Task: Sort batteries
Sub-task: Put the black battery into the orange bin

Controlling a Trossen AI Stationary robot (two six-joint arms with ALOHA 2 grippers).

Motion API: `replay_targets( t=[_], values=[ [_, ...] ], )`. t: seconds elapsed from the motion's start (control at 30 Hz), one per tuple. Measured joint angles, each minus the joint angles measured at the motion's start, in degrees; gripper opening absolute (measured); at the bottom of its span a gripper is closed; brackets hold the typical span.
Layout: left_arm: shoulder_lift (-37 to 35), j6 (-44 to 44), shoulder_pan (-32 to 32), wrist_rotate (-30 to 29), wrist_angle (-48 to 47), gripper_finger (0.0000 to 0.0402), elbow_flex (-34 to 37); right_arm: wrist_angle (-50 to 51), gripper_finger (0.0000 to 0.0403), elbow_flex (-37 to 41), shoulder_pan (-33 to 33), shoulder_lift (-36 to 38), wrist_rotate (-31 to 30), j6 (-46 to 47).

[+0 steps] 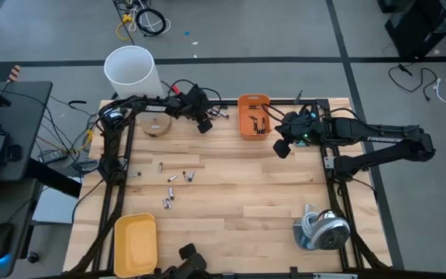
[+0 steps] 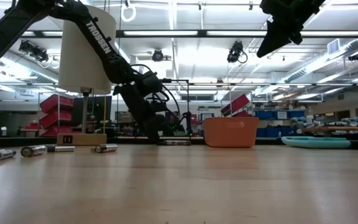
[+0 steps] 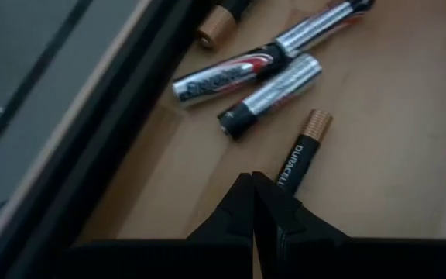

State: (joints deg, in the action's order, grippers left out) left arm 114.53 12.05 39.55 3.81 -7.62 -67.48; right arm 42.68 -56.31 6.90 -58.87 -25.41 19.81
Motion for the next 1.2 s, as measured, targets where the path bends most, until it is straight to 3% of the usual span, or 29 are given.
replay_targets(
  t=[0.27, 0.57, 0.73, 0.83, 1.03, 1.2],
  values=[
    [-1.2, -0.3, -1.0, 6.0, -1.7, 0.0, 0.3, 0.0, 0.0, 0.0, 0.0, 0.0, 0.0, 0.0],
    [-2.1, -4.2, -1.6, 8.8, -1.3, 0.0007, 0.3, 0.0, 0.0, 0.0, 0.0, 0.0, 0.0, 0.0],
    [-2.1, -6.3, -5.0, 10.0, -0.5, 0.0015, 0.3, -0.2, 0.0, 0.0, 0.0, 0.0, 0.0, -0.1],
    [-2.1, -6.4, -9.1, 5.6, 1.1, 0.0016, 0.3, -0.6, 0.0, 0.0, 0.0, 0.0, 0.0, -0.4],
    [-2.1, -8.1, -15.1, -13.3, 6.3, 0.0016, 0.3, -0.6, 0.0, 0.0, 0.0, 0.0, 0.0, -0.4],
    [-2.1, -12.6, -15.6, -17.3, 6.7, 0.0021, 0.3, -0.6, 0.0, 0.0, 0.0, 0.0, 0.0, -0.4]
  ],
)
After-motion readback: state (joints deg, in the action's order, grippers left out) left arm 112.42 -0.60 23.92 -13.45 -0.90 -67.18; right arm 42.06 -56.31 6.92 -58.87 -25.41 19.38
